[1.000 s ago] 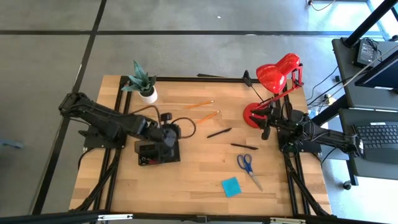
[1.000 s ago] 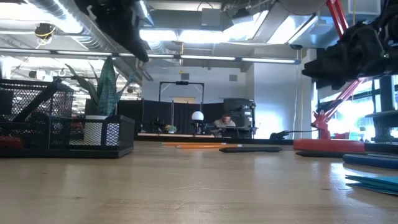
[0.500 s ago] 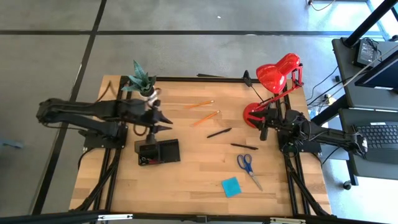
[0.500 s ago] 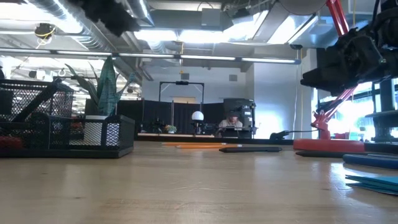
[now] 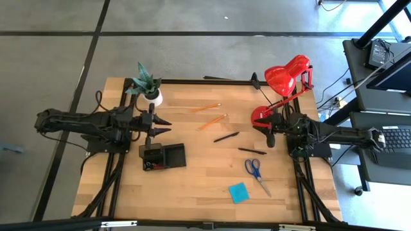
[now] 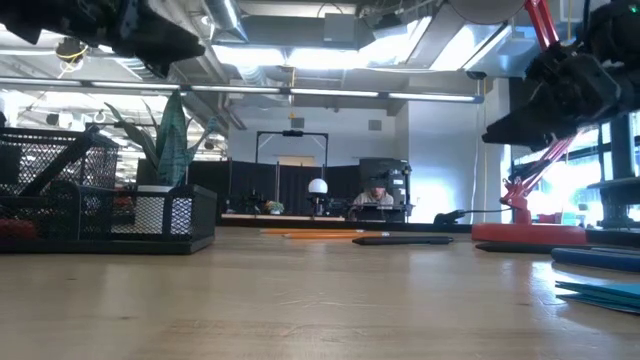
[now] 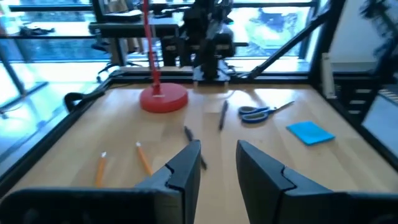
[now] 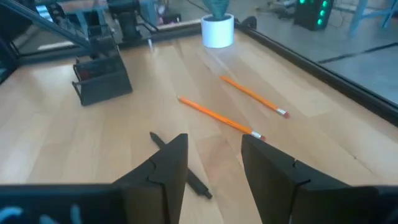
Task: Pick and place office supplies into organizer
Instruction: Put the bottom black pen into the back left compartment of the desk organizer
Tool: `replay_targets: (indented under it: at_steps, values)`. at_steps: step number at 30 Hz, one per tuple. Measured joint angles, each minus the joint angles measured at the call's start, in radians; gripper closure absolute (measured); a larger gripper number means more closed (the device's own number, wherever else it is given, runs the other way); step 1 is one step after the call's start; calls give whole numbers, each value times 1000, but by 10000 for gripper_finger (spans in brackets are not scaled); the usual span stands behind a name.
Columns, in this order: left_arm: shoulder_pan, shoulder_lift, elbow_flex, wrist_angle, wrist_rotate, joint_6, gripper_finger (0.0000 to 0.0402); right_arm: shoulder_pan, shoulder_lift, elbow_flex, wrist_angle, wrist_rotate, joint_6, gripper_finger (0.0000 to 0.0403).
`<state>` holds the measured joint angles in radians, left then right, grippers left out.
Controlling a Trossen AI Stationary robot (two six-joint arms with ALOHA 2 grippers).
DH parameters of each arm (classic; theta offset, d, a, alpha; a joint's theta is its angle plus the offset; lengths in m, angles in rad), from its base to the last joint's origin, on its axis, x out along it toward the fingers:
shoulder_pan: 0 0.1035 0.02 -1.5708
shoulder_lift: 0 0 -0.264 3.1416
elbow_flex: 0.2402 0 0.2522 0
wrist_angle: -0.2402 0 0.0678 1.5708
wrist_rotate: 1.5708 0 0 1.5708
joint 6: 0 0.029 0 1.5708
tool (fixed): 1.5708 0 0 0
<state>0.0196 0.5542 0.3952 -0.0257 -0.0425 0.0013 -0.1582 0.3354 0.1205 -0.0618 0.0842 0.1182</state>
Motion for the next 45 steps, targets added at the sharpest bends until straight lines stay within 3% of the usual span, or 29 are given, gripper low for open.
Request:
replay_targets:
  at_steps: [8, 14, 21, 24, 31, 35, 45]
  values:
    - [2, 6, -15, 7, -49, 1, 302, 52, 260, 185, -246, 63, 221, 249]
    - [1, 4, -15, 12, -49, 36, 302, 174, 428, 202, -181, 51, 397, 249]
    - [1, 5, -15, 12, -49, 46, 304, 450, 486, 204, -237, 305, 629, 249]
    - [1, 5, -15, 11, -49, 46, 303, 569, 509, 203, -264, 362, 713, 249]
    - [1, 5, -15, 7, -49, 41, 305, 719, 535, 203, -345, 305, 810, 249]
    - [1, 5, -15, 7, -49, 38, 306, 731, 557, 203, -449, 263, 873, 249]
    - [1, 23, -15, 6, -49, 39, 306, 720, 637, 203, -489, 252, 814, 249]
